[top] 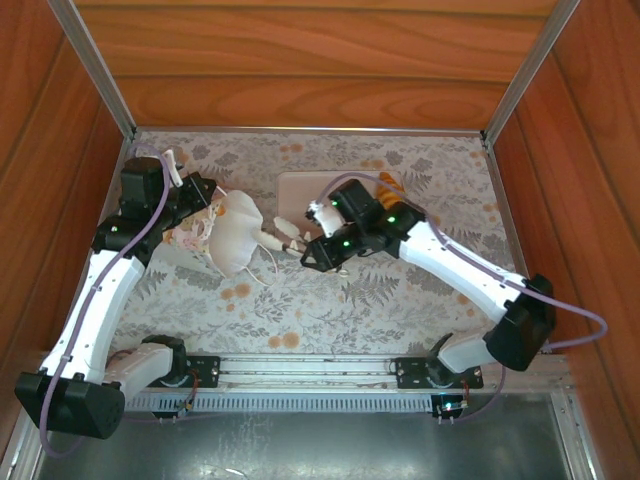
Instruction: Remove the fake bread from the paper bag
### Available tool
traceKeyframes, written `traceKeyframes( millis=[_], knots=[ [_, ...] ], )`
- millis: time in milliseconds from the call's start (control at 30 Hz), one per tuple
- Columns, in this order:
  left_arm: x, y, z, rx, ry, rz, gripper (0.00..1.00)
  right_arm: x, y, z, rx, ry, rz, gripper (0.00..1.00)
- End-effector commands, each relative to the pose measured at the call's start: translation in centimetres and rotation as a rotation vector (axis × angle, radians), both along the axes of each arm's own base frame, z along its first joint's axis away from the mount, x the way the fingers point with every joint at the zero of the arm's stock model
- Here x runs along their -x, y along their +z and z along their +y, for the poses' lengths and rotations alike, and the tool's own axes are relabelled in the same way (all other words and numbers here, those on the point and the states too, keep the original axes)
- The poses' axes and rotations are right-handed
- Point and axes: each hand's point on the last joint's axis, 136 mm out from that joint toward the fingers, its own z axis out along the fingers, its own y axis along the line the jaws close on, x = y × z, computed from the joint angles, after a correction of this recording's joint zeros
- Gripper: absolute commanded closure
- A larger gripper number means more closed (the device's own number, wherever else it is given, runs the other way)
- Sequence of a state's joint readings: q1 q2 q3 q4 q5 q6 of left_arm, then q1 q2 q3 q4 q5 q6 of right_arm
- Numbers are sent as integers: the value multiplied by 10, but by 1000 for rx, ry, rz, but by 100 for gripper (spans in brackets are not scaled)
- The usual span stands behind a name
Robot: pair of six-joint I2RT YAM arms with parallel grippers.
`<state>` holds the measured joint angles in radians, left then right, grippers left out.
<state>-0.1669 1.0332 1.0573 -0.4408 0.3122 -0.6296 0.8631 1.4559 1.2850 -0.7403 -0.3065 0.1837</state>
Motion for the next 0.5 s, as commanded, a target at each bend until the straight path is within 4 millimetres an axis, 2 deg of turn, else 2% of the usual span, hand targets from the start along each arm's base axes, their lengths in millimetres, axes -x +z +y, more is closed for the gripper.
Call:
traceKeyframes(
  millis=[0, 233, 467],
  knots=[
    [-5, 20, -3, 22, -8, -45, 100, -6, 7, 18, 25, 70, -127, 49],
    [-9, 22, -8, 31, -32, -41, 100, -25, -4, 55, 138, 95, -367, 50],
    [-6, 25, -7, 32, -30, -49, 100, -40, -29, 85, 229, 149, -433, 50]
  ],
)
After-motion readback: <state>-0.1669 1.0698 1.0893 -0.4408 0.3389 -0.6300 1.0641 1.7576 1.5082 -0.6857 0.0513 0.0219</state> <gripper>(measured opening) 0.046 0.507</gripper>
